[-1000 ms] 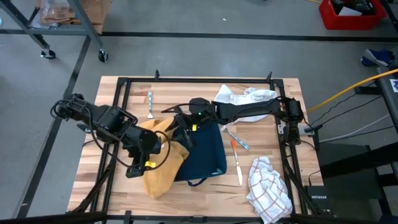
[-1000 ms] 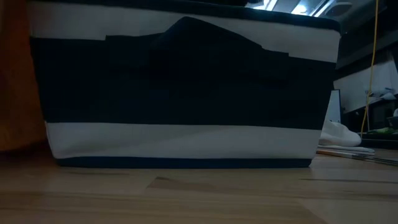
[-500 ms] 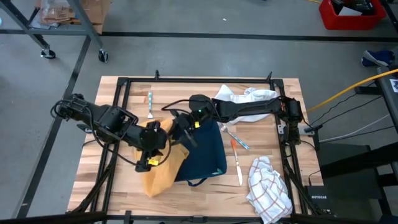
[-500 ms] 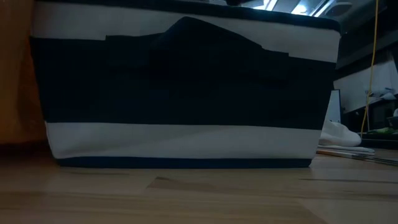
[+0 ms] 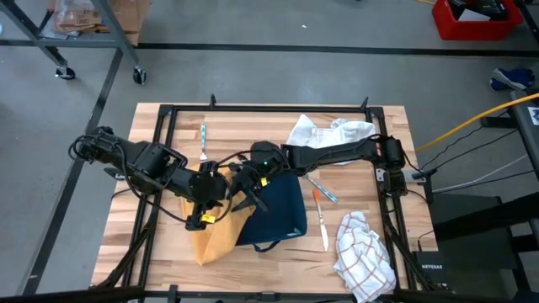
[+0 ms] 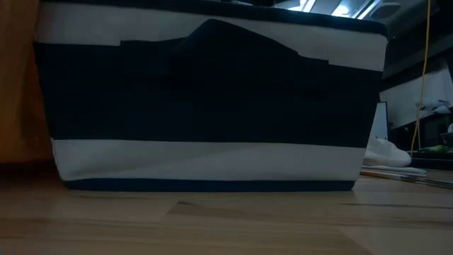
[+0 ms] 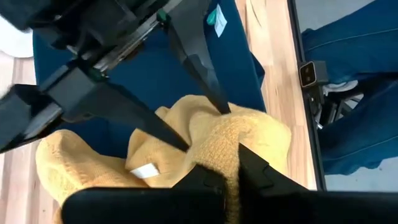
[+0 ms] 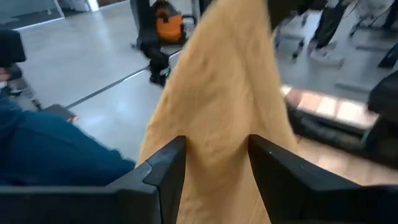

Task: Fold towel
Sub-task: Fold the yellow towel

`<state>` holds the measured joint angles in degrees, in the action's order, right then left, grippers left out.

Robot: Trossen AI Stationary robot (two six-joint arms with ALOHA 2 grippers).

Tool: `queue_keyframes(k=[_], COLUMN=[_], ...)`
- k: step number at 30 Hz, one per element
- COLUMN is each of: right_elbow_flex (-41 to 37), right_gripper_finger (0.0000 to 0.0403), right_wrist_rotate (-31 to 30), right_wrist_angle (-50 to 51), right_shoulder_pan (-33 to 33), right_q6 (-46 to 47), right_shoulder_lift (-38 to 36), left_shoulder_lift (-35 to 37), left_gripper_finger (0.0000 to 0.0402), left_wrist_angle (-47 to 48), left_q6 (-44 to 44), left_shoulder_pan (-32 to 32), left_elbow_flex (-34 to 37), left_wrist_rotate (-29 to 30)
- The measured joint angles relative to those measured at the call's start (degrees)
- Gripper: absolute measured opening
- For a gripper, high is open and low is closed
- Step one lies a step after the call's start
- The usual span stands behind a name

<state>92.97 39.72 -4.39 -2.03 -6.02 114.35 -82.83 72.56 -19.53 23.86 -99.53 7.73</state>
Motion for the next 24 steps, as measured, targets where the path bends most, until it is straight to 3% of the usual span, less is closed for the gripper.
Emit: queue_keyframes(k=[8,24], right_elbow_flex=[0.02,0.02], right_gripper_finger=[0.0177,0.0177], right_wrist_rotate=[3.98,6.51], right_wrist_angle=[4.59,11.52], right_shoulder_pan=[-0.21,-0.28], right_q6=[-0.39,-0.44], right_shoulder_lift=[0.36,0.66], left_shoulder_lift=[1.61,8.83], left_gripper_finger=[0.0,0.0], left_wrist_angle=[7.46,17.42], left_q6=[-7.4,-18.8], left_shoulder_pan=[0.55,1.03], left_elbow_flex=[0.07,0.03], left_wrist_rotate=[-3.94,-4.1])
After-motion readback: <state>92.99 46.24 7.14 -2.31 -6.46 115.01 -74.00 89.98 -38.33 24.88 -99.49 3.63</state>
